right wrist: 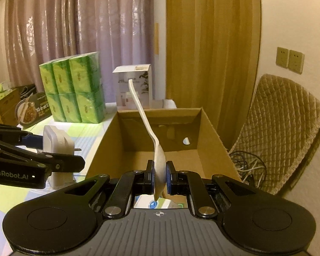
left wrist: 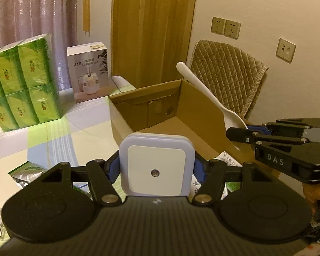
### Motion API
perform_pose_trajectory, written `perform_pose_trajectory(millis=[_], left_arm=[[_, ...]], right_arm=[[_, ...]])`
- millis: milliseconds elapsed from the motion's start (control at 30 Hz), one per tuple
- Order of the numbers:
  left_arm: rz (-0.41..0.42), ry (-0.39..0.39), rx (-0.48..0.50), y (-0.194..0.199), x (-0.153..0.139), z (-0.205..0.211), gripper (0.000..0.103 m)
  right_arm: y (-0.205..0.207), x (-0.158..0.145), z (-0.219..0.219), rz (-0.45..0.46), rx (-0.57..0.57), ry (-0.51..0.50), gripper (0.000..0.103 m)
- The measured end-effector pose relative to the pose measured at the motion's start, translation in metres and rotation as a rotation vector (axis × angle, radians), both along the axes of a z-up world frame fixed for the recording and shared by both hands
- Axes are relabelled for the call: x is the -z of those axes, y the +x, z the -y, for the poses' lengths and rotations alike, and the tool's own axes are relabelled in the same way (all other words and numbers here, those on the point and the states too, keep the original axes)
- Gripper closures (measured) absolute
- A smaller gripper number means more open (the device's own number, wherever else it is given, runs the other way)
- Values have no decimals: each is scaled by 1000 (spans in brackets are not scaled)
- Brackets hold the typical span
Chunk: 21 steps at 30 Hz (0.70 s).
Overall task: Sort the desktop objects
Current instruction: 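Lower the night light into the box and open the left tool while the right tool releases the spoon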
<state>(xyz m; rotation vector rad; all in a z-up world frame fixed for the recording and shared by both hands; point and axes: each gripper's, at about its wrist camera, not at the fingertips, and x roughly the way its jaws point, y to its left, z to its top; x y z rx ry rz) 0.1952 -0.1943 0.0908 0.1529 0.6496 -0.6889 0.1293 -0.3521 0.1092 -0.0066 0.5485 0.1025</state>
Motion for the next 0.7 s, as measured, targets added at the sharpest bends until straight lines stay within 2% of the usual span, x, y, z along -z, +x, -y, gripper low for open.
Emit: perform_pose_trajectory(millis=[433,700], left_arm=[[-20,-19,67,-3,8,30,41],[-36,1,95,-5,20,47,41]], right_arm=[[-2,5,24,-22,46,15,96],[-3,7,33,-32,56,26,96]])
